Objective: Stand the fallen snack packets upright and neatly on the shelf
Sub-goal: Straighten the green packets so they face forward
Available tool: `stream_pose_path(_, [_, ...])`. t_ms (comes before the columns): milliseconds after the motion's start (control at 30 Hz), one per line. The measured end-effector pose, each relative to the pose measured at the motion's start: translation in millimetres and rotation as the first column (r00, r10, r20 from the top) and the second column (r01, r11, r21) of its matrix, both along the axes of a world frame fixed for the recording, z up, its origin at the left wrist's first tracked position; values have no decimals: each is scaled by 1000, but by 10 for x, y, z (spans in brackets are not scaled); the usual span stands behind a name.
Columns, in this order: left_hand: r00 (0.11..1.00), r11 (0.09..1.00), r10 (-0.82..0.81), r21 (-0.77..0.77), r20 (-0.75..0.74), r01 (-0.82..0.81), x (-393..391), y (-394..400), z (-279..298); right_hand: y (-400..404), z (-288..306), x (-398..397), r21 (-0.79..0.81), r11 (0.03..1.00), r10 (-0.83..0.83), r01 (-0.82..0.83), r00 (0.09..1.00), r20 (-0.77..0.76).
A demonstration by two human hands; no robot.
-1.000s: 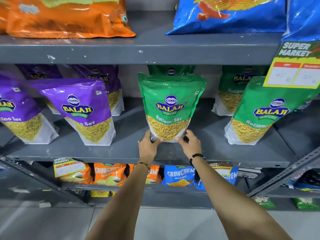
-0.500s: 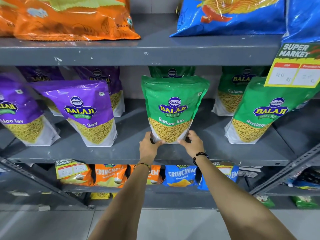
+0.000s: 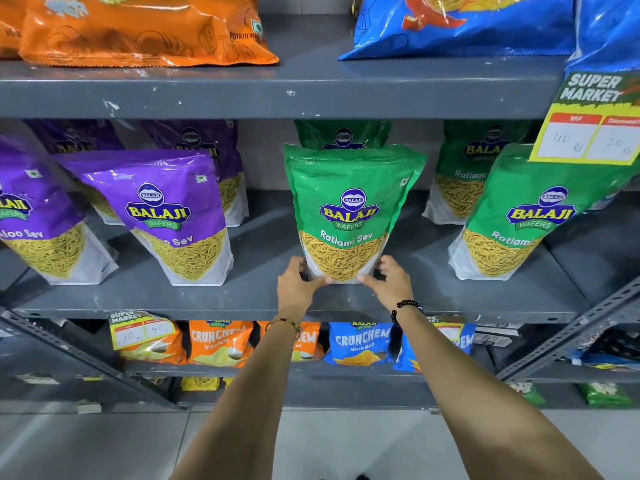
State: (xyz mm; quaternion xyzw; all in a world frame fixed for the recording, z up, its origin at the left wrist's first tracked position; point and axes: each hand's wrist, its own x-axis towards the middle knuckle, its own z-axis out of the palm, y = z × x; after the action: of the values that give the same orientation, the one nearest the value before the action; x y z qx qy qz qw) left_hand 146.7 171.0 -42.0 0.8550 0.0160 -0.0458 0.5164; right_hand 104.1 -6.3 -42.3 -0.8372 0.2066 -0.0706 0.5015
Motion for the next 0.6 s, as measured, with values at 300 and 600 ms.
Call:
stream_pose_path(300, [1000, 1000, -5, 8, -6, 5, -10, -7, -4, 26, 1, 8, 6, 1000, -25, 25, 1000, 1])
stream_pose_path(600, [999, 999, 22, 31, -50, -21, -79, -8, 14, 26, 8, -73, 14, 1000, 8, -8, 1000, -8])
